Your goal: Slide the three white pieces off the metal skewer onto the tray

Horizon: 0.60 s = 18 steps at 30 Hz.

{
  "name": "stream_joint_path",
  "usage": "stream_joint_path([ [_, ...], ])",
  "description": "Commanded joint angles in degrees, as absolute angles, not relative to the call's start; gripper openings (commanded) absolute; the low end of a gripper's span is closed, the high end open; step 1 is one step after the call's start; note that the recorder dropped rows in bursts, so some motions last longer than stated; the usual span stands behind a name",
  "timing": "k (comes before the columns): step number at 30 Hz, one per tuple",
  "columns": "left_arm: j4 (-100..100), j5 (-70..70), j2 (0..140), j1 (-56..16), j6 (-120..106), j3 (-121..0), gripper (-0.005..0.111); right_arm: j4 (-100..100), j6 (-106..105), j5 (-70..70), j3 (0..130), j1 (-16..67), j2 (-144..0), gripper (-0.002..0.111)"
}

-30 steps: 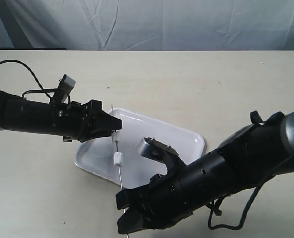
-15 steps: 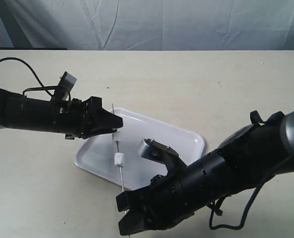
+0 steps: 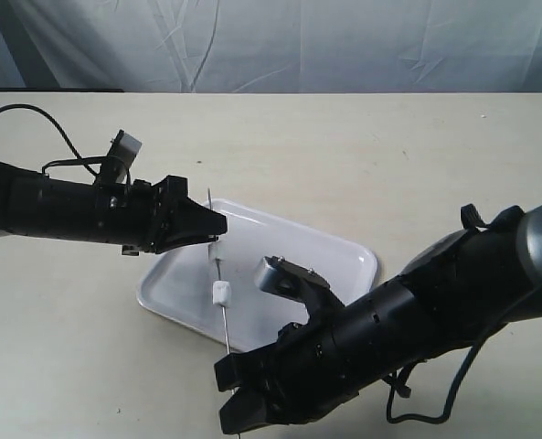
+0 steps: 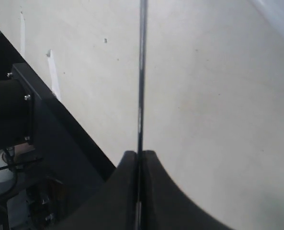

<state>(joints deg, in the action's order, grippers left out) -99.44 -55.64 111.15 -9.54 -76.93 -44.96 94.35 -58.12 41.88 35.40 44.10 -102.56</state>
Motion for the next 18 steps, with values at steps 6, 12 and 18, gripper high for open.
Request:
stream_joint_path([
  [6,-99.9,-54.0,111.3,-9.8,-76.9,-45.2,0.022,93.8,-57.8,44.9,35.1,44.2,-102.5,-0.001],
  [12,-99.9,-53.3,111.3,-9.8,-76.6,-47.1,0.02,88.0,-52.9,45.4,35.1,44.2,-102.5,-0.001],
  [18,-99.9,-53.3,111.3,-9.8,-76.4,-48.3,0.018,83.4,-49.3,47.6,35.1,44.2,-102.5,-0.001],
])
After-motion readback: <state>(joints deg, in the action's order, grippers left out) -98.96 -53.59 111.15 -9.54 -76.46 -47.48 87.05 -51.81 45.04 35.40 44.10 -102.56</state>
